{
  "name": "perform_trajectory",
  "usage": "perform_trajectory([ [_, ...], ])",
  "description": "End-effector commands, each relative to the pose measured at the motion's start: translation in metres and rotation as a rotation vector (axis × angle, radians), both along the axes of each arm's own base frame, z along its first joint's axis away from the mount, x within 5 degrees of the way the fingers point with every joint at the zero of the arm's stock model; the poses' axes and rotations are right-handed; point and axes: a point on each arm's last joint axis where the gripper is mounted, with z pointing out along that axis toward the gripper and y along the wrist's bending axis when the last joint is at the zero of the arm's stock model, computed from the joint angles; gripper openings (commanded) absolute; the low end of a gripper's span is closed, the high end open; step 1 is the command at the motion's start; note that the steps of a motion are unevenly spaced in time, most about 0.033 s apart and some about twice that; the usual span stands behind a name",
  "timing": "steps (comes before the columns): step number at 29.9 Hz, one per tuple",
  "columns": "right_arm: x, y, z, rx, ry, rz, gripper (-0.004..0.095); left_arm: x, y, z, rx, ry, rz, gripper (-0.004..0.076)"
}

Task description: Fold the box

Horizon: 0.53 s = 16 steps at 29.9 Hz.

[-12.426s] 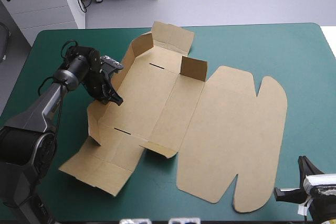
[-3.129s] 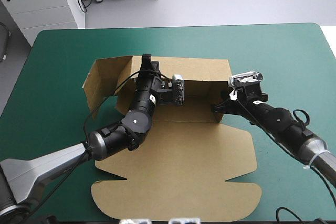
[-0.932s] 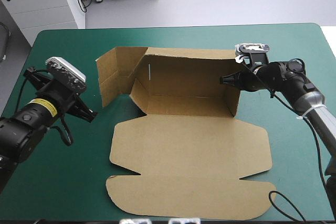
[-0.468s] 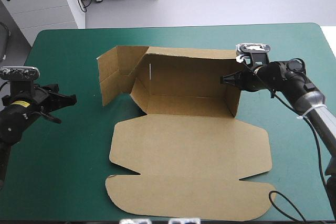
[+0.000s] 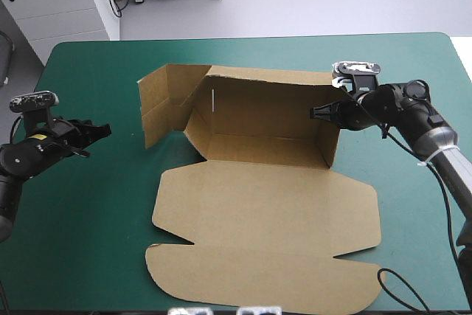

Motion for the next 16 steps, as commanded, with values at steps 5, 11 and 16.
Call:
perform_trajectory([
  [5,-0.013,-0.007,0.054,-0.047,0.020,0.019,-0.0008,0.018,0.008,0.002,0.002,-0.065,0.053,0.0006],
  [11,-0.027,-0.010,0.075,-0.086,0.117,0.050,-0.0008,0.023,0.010,-0.002,0.038,-0.065,0.046,0.0006],
  [16,-0.031,-0.006,0.077,-0.041,0.119,0.080,-0.0007,0.023,0.010,-0.002,0.055,-0.063,0.036,0.0006],
])
